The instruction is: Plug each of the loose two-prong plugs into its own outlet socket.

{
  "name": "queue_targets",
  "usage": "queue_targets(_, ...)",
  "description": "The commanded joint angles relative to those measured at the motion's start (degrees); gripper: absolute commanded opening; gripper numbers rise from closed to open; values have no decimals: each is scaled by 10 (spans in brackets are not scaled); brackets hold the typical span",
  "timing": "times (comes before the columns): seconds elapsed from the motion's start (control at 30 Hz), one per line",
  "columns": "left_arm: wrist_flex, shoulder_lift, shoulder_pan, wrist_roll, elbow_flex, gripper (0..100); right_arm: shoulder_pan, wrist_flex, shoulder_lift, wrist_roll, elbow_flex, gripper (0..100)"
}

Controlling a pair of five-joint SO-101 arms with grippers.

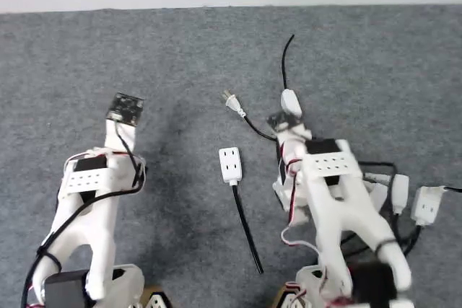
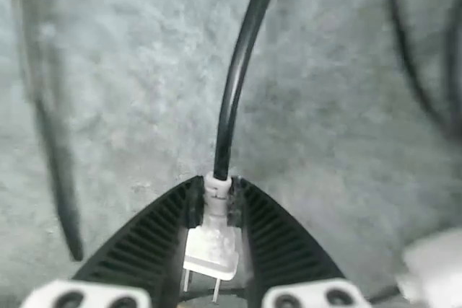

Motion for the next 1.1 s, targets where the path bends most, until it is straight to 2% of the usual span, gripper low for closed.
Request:
queue_targets(0.0,9,-1,16,-12,-13,89,2,69,-120,9,-98,7)
queue_targets(0.1,20,18,30,-14,-17,12,-26,78,-200,8,-133,7)
queue_targets(0.2,54,62,36,-20,-57,14,-86,73,-258,-7,-136,7)
queue_targets(0.33,143,142,42,-125,-132,13,-182,31,-291,-53,-121,7)
queue_targets(0.5,207,190,60,-215,-176,13,-266,-74,-255,-61,-52,7)
queue_targets(0.63,206,169,71,-236,-154,13,-313,-150,-205,-107,-3,7)
queue_targets(0.77,182,127,84,-242,-111,13,-342,-173,-167,-120,4,7)
queue_targets(1.07,109,-66,116,-293,56,13,-345,-228,-83,-122,13,7)
